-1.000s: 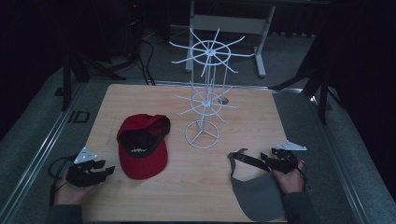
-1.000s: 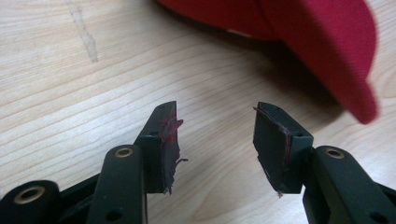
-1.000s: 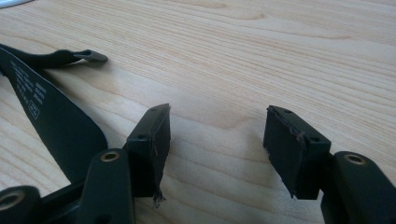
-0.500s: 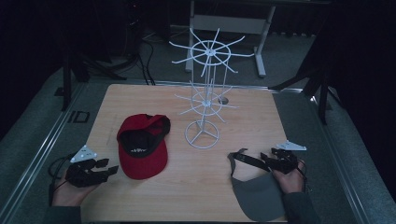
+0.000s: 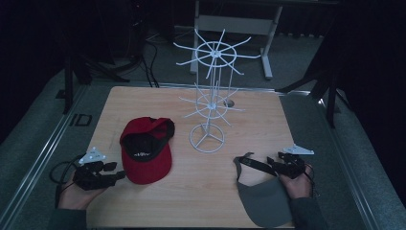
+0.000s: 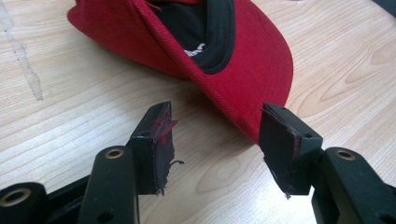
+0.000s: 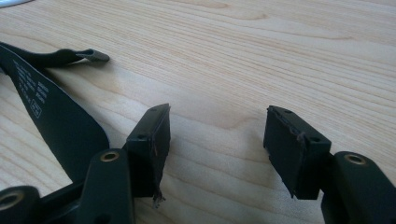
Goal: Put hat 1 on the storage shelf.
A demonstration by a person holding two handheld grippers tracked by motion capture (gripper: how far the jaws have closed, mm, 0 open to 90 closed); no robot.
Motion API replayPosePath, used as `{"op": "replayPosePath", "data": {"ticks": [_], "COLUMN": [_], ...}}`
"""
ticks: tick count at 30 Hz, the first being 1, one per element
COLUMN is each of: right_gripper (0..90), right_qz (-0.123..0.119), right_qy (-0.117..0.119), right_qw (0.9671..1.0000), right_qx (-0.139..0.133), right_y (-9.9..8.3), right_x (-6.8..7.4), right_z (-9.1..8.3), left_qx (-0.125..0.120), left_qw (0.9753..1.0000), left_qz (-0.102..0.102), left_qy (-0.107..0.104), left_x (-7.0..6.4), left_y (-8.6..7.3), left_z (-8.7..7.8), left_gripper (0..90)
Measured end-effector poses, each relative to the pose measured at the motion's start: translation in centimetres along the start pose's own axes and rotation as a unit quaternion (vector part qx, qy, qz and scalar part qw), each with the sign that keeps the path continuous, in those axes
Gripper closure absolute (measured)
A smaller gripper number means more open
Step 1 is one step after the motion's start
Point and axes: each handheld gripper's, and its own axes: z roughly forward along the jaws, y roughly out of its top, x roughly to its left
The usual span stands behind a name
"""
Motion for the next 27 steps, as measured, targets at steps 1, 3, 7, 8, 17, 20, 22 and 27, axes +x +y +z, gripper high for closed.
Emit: {"op": "replayPosePath", "data": {"ticks": [1, 3, 7, 8, 17, 20, 22, 27], "right_gripper": [41.0, 41.0, 41.0, 41.0, 41.0, 41.0, 41.0, 41.0], "right_qz": [0.0, 0.0, 0.0, 0.0, -0.001, -0.001, -0.001, -0.001], "right_qy": [0.0, 0.0, 0.0, 0.0, 0.0, 0.0, 0.0, 0.001], "right_qw": [1.0, 1.0, 1.0, 1.0, 1.0, 1.0, 1.0, 1.0], "right_qx": [0.0, 0.0, 0.001, 0.001, 0.001, 0.001, 0.001, 0.0], "right_y": [0.0, 0.0, 0.0, 0.0, 0.0, 0.0, 0.0, 0.0], "right_x": [0.0, 0.0, 0.0, 0.0, 0.0, 0.0, 0.0, 0.0], "right_z": [0.0, 0.0, 0.0, 0.0, 0.0, 0.0, 0.0, 0.0], "left_qx": [0.002, 0.004, 0.012, 0.013, 0.031, 0.036, 0.039, 0.044], "left_qw": [1.0, 1.0, 0.9999, 0.9999, 0.9993, 0.999, 0.9987, 0.9984], "left_qz": [0.001, 0.002, 0.006, 0.004, 0.006, 0.007, 0.007, 0.007], "left_qy": [-0.003, -0.004, -0.009, -0.01, -0.023, -0.027, -0.031, -0.036], "left_x": [-0.1, -0.1, -0.3, -0.4, -0.6, -0.7, -0.8, -1.0], "left_y": [0.1, 0.1, 0.2, 0.2, 0.1, 0.1, 0.1, 0.2], "left_z": [0.2, 0.4, 0.9, 1.1, 2.6, 3.1, 3.6, 4.4], "left_gripper": [45.3, 45.3, 45.3, 45.3, 45.3, 45.3, 45.3, 45.3]}}
